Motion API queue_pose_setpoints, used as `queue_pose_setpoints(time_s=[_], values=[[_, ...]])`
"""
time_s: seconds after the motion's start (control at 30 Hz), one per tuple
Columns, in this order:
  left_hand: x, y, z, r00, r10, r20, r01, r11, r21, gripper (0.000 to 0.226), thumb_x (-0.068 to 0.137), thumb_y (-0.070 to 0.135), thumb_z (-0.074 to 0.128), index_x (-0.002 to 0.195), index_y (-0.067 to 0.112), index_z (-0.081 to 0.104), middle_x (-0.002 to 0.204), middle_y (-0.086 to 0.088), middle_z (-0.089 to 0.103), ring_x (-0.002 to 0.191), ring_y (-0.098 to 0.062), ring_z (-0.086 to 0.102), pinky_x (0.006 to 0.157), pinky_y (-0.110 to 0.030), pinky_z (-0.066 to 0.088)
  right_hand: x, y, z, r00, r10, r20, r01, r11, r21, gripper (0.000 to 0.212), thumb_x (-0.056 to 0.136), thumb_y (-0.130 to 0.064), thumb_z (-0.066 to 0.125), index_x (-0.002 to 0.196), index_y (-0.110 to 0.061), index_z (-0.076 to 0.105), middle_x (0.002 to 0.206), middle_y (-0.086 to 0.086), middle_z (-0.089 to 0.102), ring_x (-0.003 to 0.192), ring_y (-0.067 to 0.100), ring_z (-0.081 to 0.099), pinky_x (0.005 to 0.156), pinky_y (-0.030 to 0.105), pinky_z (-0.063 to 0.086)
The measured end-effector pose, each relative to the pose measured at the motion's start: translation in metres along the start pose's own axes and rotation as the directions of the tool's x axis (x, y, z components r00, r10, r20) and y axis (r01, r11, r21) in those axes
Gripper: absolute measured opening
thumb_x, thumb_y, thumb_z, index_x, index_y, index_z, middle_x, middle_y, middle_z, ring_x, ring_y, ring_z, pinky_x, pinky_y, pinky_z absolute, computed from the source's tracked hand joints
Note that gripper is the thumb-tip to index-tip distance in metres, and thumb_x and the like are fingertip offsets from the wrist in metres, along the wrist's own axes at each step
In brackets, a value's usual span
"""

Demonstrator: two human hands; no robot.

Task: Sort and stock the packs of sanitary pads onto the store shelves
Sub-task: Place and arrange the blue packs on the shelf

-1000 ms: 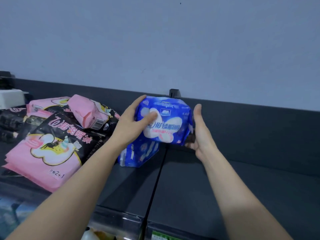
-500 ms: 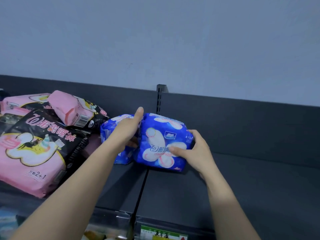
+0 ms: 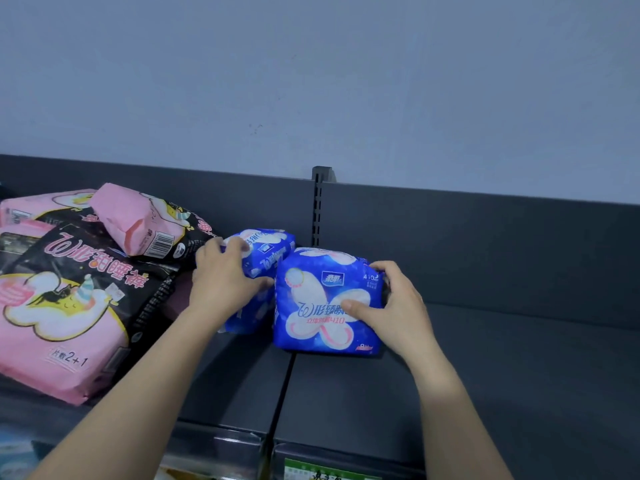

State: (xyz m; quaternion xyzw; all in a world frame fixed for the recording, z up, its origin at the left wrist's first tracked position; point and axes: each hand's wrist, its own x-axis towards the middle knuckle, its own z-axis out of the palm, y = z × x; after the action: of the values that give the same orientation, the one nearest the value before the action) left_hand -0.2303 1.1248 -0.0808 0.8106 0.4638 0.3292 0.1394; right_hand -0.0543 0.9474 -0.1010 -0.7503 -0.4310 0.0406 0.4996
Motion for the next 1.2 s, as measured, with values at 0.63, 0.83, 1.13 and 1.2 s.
queue_pose_setpoints(time_s=[0.63,0.83,1.13,1.2], values=[[-0.015,-0.015,-0.011,0.972,-0.235,0.002,0.142,0.582,-0.801,0.032,0.071,0.006,0.082,0.079,0.026,0.057,0.099,-0.003,0.065,0.087,-0.028,0.068,0.078,-0.046,0.056,-0.030,-0.012,-0.026,0.963,0.038,-0.268,-0.065,0.994,-0.092,0.053,0.065,-0.041,0.087,0.066,-0.020,0.039,0.065,0.001,0.065,0.068,0.024,0.067,0.058,0.037,0.051],[-0.024,-0.004,-0.008,0.978,-0.196,0.076,0.149,0.392,-0.908,0.033,0.075,-0.004,0.075,0.078,0.023,0.055,0.087,-0.001,0.062,0.068,-0.016,0.059,0.048,-0.021,0.043,-0.051,-0.018,-0.046,0.898,0.039,-0.438,-0.096,0.989,-0.108,0.056,0.067,-0.037,0.086,0.062,-0.020,0.033,0.060,0.000,0.061,0.058,0.022,0.056,0.056,0.034,0.043],[-0.059,0.019,0.007,0.996,0.043,0.073,0.047,0.427,-0.903,0.039,0.062,0.007,0.085,0.082,0.028,0.059,0.096,-0.001,0.062,0.077,-0.007,0.066,0.071,-0.023,0.056,-0.101,-0.019,-0.070,0.767,0.070,-0.638,-0.214,0.965,-0.151,0.052,0.069,-0.038,0.086,0.062,-0.020,0.036,0.057,-0.008,0.054,0.056,0.011,0.049,0.057,0.031,0.035],[-0.073,0.027,0.008,0.992,0.101,0.081,0.013,0.546,-0.838,0.048,0.050,0.036,0.087,0.090,0.038,0.062,0.111,0.000,0.059,0.104,-0.019,0.062,0.091,-0.043,0.053,-0.112,-0.018,-0.075,0.740,0.070,-0.669,-0.246,0.954,-0.172,0.050,0.069,-0.038,0.085,0.064,-0.019,0.039,0.059,-0.009,0.054,0.059,0.012,0.052,0.059,0.030,0.036]])
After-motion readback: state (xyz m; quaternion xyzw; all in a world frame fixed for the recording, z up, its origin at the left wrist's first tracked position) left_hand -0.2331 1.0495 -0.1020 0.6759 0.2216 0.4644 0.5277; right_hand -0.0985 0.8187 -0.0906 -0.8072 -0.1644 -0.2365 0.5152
